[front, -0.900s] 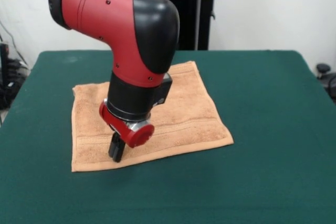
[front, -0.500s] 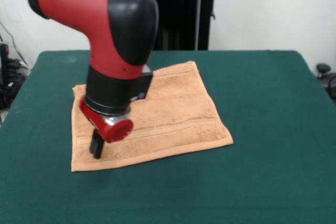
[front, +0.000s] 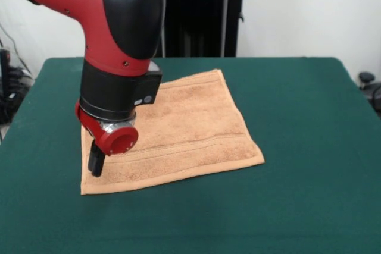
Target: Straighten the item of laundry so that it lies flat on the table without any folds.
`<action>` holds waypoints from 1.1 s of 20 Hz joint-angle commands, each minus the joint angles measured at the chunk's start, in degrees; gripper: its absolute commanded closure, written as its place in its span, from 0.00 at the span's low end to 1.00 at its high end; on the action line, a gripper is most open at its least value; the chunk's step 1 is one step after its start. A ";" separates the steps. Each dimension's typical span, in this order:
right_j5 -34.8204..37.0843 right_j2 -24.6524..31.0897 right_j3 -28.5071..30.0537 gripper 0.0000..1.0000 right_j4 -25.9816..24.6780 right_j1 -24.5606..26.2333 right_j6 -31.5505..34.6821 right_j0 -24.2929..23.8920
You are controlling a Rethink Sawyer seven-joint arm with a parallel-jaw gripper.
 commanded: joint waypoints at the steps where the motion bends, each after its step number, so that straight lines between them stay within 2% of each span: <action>1: 2.41 5.44 4.65 1.00 3.11 1.96 9.97 1.81; 15: 3.40 5.31 2.85 1.00 4.22 4.28 8.97 2.32; 22: 8.19 5.72 0.79 1.00 3.77 4.49 6.63 1.58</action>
